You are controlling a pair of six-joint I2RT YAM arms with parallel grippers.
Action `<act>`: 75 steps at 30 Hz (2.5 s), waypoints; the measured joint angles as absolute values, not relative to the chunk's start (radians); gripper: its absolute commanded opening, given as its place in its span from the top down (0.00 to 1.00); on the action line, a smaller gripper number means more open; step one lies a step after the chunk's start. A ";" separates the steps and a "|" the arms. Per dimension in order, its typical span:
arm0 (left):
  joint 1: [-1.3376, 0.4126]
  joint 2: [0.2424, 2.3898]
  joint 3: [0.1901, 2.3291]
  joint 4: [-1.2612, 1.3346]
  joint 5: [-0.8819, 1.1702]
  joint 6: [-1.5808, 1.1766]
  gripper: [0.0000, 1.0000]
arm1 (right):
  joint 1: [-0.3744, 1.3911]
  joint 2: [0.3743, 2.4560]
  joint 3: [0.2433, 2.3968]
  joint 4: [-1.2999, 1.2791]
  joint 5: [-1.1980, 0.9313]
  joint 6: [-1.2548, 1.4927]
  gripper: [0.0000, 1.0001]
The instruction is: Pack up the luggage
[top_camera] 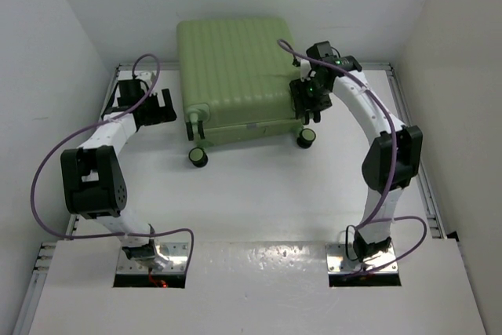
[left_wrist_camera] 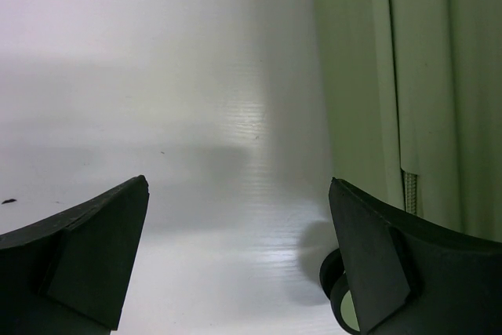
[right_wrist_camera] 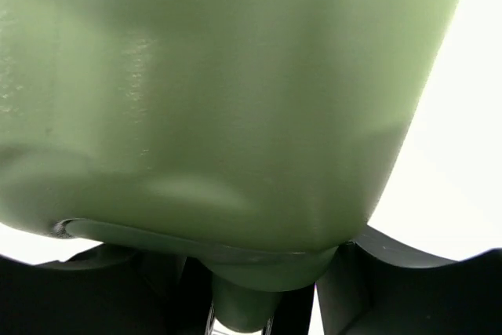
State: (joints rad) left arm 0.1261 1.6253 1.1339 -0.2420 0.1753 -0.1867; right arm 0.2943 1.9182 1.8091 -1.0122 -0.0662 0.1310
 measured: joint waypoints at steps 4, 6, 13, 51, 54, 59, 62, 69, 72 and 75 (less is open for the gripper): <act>0.126 1.625 1.121 -0.232 0.180 -0.199 0.01 | 0.319 1.908 1.801 -0.999 -0.017 0.097 1.00; 0.126 1.625 1.112 -0.229 0.188 -0.208 0.01 | 0.347 1.854 1.729 -0.930 0.043 0.083 1.00; 0.119 1.640 1.099 -0.214 0.199 -0.221 0.01 | 0.553 1.573 1.403 -0.594 0.303 -0.069 1.00; 0.250 1.398 1.108 -0.206 0.217 -0.293 0.01 | 0.343 1.501 1.225 -0.339 -0.048 -0.024 0.18; 0.270 1.375 1.113 -0.243 0.234 -0.297 0.01 | 0.338 1.386 1.176 -0.334 -0.069 0.017 0.06; 0.269 1.238 1.041 -0.245 0.252 -0.292 0.01 | 0.345 1.148 1.015 -0.269 -0.024 0.072 0.18; 0.269 1.156 0.981 -0.231 0.299 -0.281 0.01 | 0.363 1.071 0.913 -0.210 0.009 0.120 0.42; 0.246 1.118 0.904 -0.221 0.350 -0.282 0.02 | 0.505 1.081 0.646 0.030 -0.049 0.252 0.75; 0.241 1.084 0.861 -0.220 0.347 -0.298 0.00 | 0.640 1.166 0.552 0.224 0.011 0.236 0.62; 0.239 1.012 0.794 -0.199 0.341 -0.303 0.00 | 0.730 1.282 0.467 0.477 0.090 0.213 0.59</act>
State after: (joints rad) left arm 0.2386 1.0119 0.7944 -0.1993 0.3412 -0.3035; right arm 0.7296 1.2816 0.4671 0.4774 0.0902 0.2134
